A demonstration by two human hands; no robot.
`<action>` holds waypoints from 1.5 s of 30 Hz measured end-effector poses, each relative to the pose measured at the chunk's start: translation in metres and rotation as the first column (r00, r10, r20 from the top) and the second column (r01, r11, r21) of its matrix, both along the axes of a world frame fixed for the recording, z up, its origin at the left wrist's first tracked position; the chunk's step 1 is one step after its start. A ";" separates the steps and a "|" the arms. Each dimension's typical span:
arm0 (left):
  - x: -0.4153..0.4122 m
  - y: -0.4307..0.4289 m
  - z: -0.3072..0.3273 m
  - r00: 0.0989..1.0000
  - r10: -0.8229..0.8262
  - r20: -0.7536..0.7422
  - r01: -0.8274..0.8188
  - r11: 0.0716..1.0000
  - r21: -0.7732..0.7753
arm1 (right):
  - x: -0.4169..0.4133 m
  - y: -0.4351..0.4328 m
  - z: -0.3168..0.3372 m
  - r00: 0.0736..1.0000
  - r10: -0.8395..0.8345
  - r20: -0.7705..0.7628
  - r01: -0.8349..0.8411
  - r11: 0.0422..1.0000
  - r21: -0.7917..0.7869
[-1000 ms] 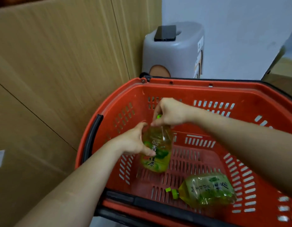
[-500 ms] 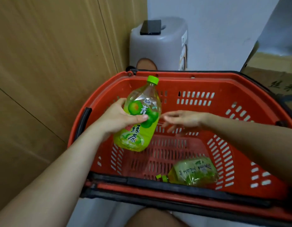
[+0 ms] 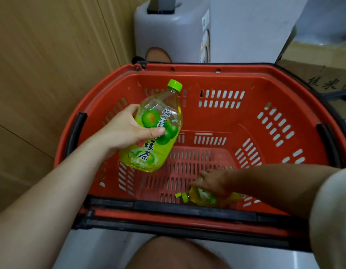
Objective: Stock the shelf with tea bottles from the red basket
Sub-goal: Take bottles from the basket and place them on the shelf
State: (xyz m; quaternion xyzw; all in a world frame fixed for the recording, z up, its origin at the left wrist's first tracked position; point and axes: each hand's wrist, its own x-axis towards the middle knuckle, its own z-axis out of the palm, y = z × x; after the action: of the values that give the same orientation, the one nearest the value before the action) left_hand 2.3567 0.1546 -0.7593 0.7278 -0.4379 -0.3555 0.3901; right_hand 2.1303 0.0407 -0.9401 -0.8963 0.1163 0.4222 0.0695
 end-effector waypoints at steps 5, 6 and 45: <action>0.002 -0.003 0.003 0.999 0.019 -0.034 -0.021 0.998 -0.057 | 0.023 -0.017 0.033 0.891 -0.393 0.227 0.369 0.919 0.140; 0.003 -0.004 0.003 0.999 0.022 -0.037 -0.024 0.998 -0.065 | 0.030 -0.023 0.043 0.849 -0.442 0.289 0.409 0.897 0.168; 0.111 0.386 0.283 0.553 0.812 -0.188 -0.630 0.259 -0.732 | 0.267 0.279 0.491 -0.178 -0.451 0.875 -0.185 0.888 0.420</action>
State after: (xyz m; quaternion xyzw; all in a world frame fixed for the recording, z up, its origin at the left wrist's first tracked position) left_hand 2.4675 0.5402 -0.4763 0.6572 -0.1963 0.1577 0.7104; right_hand 2.3972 0.3199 -0.4488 -0.8366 0.0278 -0.4081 0.3643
